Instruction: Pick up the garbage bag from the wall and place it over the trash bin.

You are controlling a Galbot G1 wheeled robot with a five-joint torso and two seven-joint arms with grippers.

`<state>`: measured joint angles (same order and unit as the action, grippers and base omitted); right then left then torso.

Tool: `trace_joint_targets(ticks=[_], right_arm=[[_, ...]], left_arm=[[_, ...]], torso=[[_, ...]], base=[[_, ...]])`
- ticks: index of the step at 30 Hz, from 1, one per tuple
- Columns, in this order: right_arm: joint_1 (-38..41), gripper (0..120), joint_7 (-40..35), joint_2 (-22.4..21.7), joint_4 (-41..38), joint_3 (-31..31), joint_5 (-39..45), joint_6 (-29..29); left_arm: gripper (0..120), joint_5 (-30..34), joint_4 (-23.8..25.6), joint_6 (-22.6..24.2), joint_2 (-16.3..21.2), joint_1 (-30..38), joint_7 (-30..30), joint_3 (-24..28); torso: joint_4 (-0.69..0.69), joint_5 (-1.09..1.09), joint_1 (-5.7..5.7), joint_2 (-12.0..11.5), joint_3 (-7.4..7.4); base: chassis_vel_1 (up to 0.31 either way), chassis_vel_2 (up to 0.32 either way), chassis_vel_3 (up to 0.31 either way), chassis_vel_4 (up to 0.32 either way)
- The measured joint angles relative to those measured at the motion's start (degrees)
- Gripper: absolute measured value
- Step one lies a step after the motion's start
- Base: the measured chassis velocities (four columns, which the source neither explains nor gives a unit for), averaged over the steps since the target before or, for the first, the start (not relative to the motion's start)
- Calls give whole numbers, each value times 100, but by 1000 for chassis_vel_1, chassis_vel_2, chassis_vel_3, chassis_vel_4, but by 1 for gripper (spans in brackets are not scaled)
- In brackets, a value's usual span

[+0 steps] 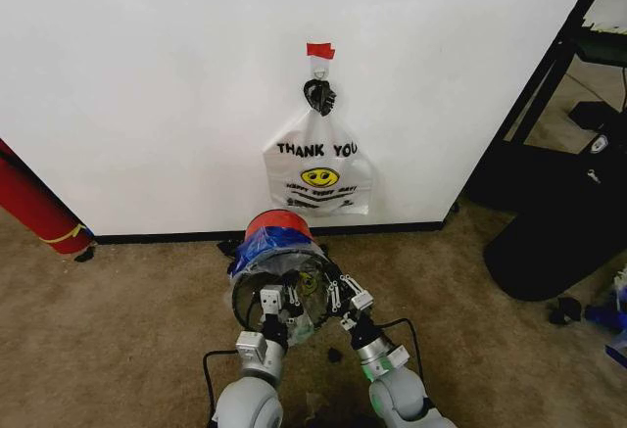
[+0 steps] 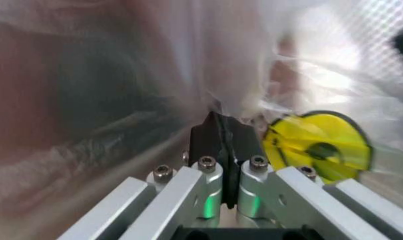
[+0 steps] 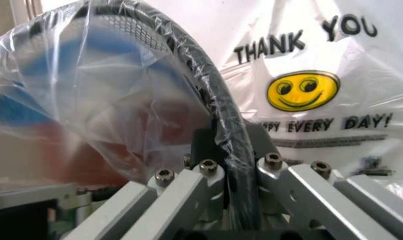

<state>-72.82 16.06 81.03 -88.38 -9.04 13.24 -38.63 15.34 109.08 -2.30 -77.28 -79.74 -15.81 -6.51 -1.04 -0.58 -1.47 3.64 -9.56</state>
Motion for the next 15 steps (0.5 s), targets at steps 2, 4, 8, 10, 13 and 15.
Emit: trace_joint_targets(ticks=[2,4,8,10,13,15], right_arm=[[-2,0,39,-19,-2,-1,1,-9],[2,0,65,-39,-10,-8,16,-11],[2,0,140,-85,-41,-11,65,-11],[-3,0,171,-101,-64,-11,88,-11],[-12,0,205,-107,-81,-2,119,-8],[-17,0,231,-101,-81,12,134,-8]], left_arm=[[0,5,-47,30,-1,56,-53,-6],[0,22,-79,55,-9,105,-90,-10],[0,48,-124,120,-60,185,-169,-4],[0,54,-183,149,-109,232,-239,7],[0,62,-264,156,-165,285,-302,16],[0,71,-332,156,-213,319,-332,17]], torso=[[0,0,0,0,0],[0,0,0,0,0],[0,0,0,0,0],[0,0,0,0,0],[0,0,0,0,0],[0,0,0,0,0]], base=[[0,0,0,0],[0,0,0,0],[0,0,0,0],[0,0,0,0],[0,0,0,0],[0,0,0,0]])
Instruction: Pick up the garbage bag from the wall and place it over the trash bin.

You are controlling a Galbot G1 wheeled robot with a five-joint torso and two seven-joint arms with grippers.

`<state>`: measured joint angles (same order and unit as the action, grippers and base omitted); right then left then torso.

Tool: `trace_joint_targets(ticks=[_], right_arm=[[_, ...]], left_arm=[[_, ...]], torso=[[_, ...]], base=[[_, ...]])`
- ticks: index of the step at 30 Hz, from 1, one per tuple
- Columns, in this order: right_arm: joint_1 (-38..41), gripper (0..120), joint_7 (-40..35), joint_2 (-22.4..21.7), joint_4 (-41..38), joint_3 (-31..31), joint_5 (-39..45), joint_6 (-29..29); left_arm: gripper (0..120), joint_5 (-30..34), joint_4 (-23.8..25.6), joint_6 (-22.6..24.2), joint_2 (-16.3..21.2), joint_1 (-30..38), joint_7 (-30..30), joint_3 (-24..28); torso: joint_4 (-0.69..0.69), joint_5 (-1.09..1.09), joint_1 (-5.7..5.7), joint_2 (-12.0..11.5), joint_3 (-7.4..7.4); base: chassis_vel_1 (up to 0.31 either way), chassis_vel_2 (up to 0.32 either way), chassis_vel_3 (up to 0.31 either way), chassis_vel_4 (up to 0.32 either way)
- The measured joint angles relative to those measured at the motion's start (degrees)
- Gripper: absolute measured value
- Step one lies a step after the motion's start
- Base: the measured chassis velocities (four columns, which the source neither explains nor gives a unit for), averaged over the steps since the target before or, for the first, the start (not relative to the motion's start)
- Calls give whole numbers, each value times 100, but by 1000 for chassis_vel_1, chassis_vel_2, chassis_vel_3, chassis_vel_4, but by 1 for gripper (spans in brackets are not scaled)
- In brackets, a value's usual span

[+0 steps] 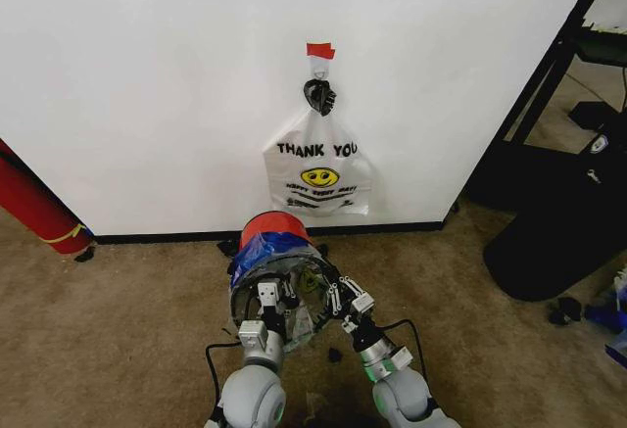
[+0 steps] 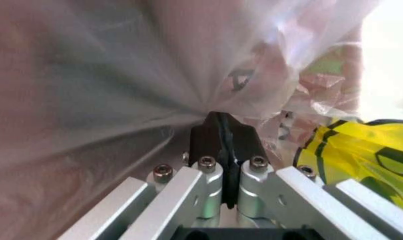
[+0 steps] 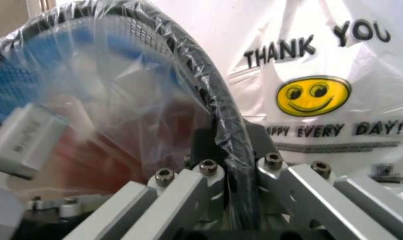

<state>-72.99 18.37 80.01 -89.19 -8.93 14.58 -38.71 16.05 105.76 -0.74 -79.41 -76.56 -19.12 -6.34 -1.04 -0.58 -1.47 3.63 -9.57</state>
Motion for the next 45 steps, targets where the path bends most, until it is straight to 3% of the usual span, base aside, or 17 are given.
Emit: trace_joint_targets(ticks=[45], right_arm=[[-90,0,1072,8,14,41,832,-43]], left_arm=[[0,-181,-894,-181,-117,694,-123,-275]], torso=[[0,0,0,0,0]], base=[[0,0,0,0]])
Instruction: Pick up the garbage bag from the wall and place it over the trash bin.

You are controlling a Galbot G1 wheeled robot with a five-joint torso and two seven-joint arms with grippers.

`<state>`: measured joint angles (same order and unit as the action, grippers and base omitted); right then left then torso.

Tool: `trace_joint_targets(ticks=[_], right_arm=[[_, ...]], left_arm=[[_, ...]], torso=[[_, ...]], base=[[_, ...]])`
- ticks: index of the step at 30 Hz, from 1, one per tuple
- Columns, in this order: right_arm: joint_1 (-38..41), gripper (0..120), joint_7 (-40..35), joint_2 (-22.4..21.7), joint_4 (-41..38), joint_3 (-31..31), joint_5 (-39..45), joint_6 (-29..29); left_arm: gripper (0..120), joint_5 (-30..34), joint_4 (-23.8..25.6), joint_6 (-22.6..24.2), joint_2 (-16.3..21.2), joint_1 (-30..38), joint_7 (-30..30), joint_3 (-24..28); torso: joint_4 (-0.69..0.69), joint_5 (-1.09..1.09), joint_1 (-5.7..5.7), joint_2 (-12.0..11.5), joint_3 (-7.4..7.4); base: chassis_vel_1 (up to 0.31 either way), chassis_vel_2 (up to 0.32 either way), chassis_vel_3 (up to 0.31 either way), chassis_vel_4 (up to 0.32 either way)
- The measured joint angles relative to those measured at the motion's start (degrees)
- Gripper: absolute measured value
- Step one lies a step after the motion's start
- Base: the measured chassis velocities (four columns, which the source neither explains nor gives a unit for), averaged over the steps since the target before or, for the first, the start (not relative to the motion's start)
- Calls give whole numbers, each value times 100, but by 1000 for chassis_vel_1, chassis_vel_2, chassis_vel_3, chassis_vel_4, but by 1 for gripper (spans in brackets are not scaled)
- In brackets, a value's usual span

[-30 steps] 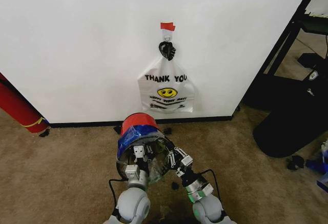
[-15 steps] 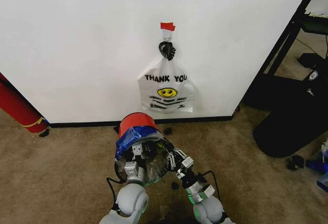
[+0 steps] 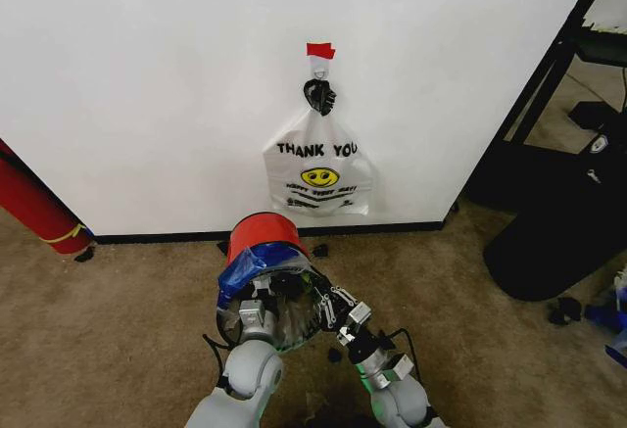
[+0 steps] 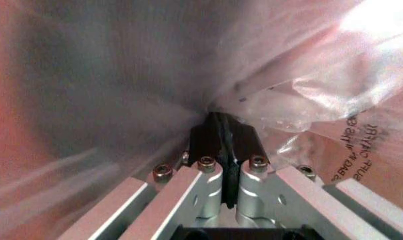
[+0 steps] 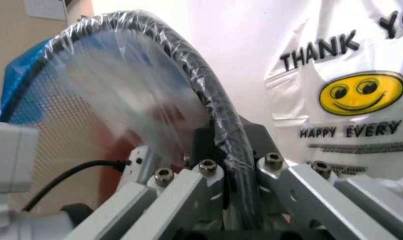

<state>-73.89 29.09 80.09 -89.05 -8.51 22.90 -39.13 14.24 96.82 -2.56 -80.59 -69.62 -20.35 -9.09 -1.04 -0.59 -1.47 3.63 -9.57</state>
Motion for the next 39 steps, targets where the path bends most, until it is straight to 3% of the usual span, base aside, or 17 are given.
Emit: trace_joint_targets(ticks=[13,28,39], right_arm=[[160,0,-266,53,316,-37,-125,-49],[-35,0,-136,-150,63,82,-230,-19],[-50,0,-118,-198,-25,81,-216,-3]], left_arm=[[0,-18,465,30,-24,-233,62,91],[0,110,43,43,-450,210,-7,-37],[0,141,-44,49,-334,244,-28,-23]], torso=[[1,0,0,0,0],[0,1,0,0,0],[1,1,0,0,0]], base=[[0,0,0,0],[0,0,0,0],[0,0,0,0]])
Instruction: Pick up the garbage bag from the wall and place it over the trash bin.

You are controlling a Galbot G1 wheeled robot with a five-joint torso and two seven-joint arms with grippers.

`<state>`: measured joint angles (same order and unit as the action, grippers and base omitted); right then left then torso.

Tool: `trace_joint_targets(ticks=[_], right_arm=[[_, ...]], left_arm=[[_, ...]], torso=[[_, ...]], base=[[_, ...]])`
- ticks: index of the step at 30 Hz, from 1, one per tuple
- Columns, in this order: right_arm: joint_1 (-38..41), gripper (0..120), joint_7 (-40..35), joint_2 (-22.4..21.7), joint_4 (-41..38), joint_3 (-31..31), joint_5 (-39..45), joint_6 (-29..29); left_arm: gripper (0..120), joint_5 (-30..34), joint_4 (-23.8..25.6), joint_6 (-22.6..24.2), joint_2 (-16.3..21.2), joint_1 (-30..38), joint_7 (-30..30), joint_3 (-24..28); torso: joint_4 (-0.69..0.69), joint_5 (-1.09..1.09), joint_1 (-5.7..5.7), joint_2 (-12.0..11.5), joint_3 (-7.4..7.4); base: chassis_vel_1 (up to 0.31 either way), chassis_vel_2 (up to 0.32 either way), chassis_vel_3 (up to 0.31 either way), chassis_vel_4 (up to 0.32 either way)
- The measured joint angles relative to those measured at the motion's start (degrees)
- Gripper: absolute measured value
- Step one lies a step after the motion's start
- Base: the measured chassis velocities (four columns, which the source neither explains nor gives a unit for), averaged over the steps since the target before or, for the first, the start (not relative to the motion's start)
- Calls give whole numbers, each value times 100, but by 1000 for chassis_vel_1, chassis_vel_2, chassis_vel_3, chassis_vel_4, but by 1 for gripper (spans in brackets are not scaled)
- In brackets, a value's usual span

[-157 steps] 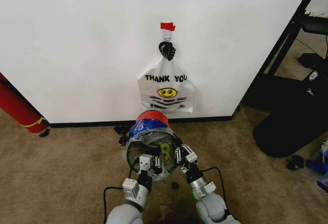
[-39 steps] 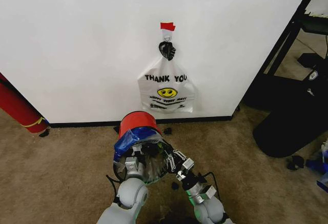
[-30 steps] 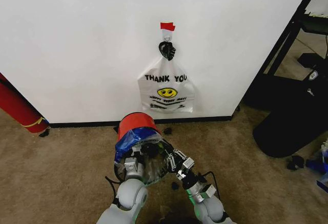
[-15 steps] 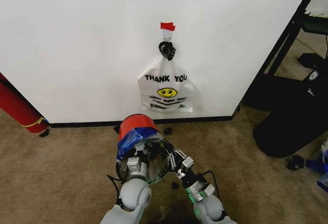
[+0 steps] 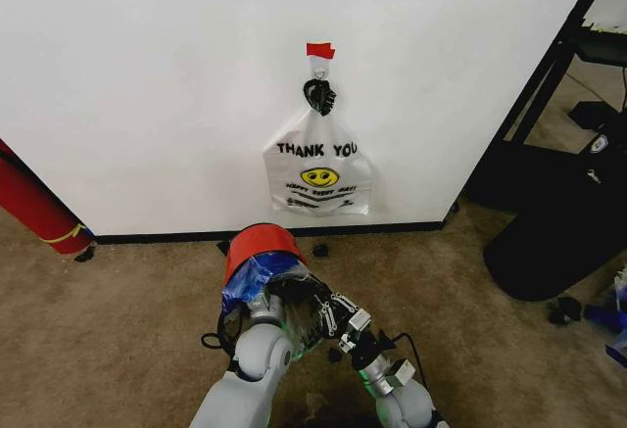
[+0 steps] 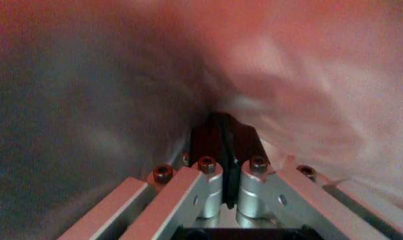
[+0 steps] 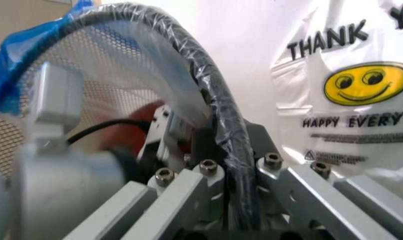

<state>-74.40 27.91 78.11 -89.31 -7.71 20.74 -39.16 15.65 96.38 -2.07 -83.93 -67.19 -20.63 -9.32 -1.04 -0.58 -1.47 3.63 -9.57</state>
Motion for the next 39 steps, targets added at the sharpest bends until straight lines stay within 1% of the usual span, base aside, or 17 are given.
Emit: trace_joint_targets(ticks=[6,10,17,27,30,36,39], right_arm=[[123,0,3,10,-2,-13,76,12],[158,0,57,10,-3,-17,95,16],[132,0,341,-22,-79,-18,90,16],[40,0,580,-49,-160,-37,139,-10],[39,0,585,-51,-162,-47,140,-36],[72,0,364,-18,-50,-61,104,-56],[74,0,318,-9,-16,-60,104,-56]], left_arm=[[0,-102,215,0,164,-325,107,285],[0,-147,228,3,237,-377,138,379],[0,-164,136,94,368,-280,144,417],[0,-166,12,97,416,-194,139,382],[0,-166,86,99,428,-221,137,380],[0,-174,465,107,421,-382,138,334],[0,-174,547,107,415,-396,138,278]], torso=[[0,0,0,0,0],[0,-1,0,0,1],[0,0,0,0,0],[-1,-1,0,0,0],[0,-1,0,0,0],[0,-1,0,0,0],[0,-1,0,0,0]], base=[[0,0,0,0],[0,0,0,0],[0,0,0,0],[0,0,0,0],[0,0,0,0],[0,0,0,0],[0,0,0,0]])
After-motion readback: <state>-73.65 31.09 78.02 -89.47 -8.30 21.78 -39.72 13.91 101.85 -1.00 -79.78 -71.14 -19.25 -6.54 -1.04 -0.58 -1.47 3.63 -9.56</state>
